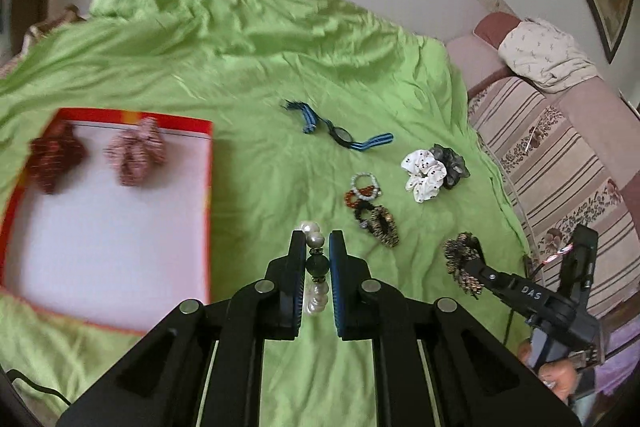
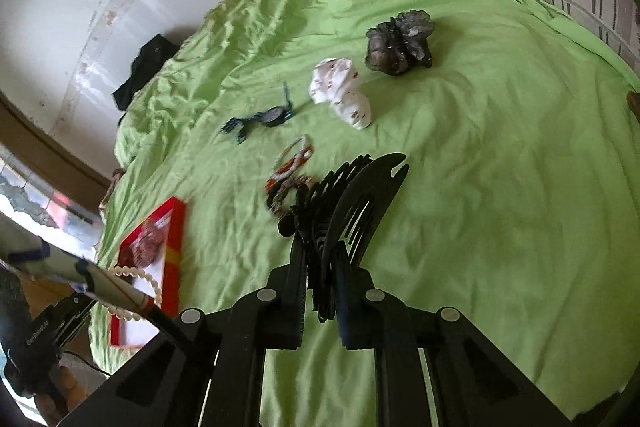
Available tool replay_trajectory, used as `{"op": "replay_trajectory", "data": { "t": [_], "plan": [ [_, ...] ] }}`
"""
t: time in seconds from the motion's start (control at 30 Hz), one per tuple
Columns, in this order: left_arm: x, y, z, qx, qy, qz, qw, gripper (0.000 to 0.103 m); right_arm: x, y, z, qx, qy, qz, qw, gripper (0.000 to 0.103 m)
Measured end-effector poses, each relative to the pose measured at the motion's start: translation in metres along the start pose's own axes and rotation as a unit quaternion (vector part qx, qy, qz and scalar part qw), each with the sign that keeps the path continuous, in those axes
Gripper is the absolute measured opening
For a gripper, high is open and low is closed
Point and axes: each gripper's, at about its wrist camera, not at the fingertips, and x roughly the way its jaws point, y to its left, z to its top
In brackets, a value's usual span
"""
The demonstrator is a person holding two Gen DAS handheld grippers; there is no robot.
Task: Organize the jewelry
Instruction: 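Grasp the pearl bracelet with the left tool while the right grasps the black claw clip, then carry the pearl bracelet and black claw clip over the box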
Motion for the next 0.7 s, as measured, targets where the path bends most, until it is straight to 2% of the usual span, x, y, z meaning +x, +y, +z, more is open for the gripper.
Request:
{"op": "replay_trajectory", "data": {
  "t": [0.27,0.4,0.7],
  "plan": [
    [-0.041,0.01,-0.025,0.004,-0.025,0.052,0.9983,0.011,-0.019,0.028,-0.036,-0.047,0.005,0.007,0.999,0.013],
    [-0.054,0.011,-0.035,0.01,-0.036,0.067,0.997,0.011,-0.024,0.036,-0.051,-0.058,0.008,0.013,0.998,0.013],
    [-0.065,0.022,-0.05,0.017,-0.043,0.114,0.9924,0.011,-0.026,0.038,-0.07,-0.067,0.022,0.014,0.997,0.013]
  ]
}}
